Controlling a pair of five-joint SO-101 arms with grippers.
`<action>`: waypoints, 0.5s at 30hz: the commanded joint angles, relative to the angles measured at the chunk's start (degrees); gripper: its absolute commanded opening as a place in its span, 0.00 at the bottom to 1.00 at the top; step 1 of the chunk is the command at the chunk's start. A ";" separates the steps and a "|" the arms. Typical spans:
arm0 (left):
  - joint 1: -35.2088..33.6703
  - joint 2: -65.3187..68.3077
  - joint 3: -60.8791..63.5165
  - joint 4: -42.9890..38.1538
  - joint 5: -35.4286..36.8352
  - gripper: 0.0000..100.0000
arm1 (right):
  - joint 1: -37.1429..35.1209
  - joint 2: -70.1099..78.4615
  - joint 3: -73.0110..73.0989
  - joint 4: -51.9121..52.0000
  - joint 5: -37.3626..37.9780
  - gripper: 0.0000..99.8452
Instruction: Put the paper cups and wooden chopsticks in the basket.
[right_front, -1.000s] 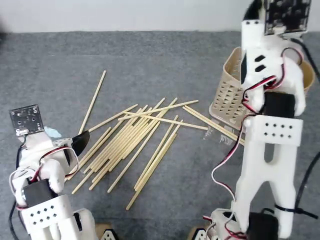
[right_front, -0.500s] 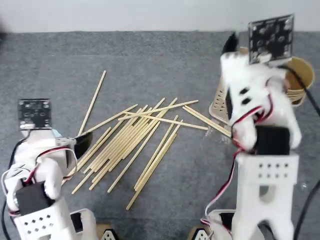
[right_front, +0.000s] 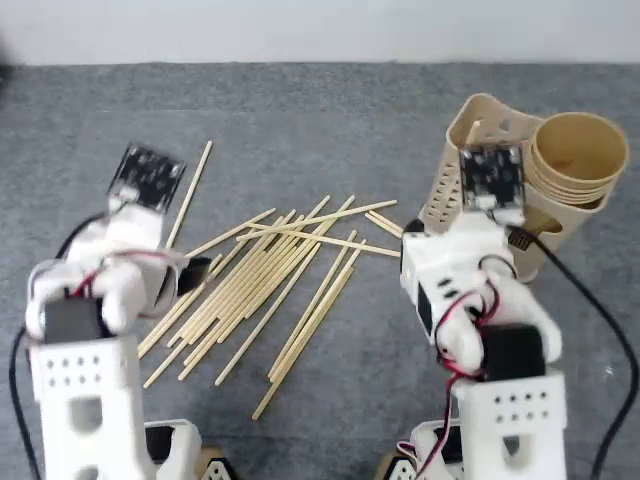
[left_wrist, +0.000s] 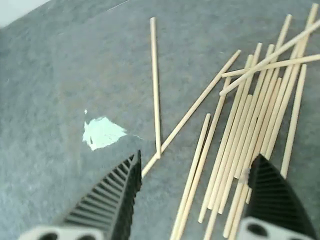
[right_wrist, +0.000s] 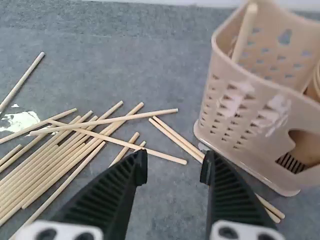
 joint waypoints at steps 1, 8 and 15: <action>2.81 9.05 -8.84 0.26 -5.19 0.32 | -0.40 -7.78 7.38 -4.79 -1.85 0.19; 7.47 22.15 -15.25 0.26 -15.38 0.32 | -0.48 -20.35 24.62 -13.85 -1.85 0.19; 7.38 35.60 -19.91 0.26 -16.35 0.32 | -1.45 -26.24 29.80 -15.87 -1.58 0.19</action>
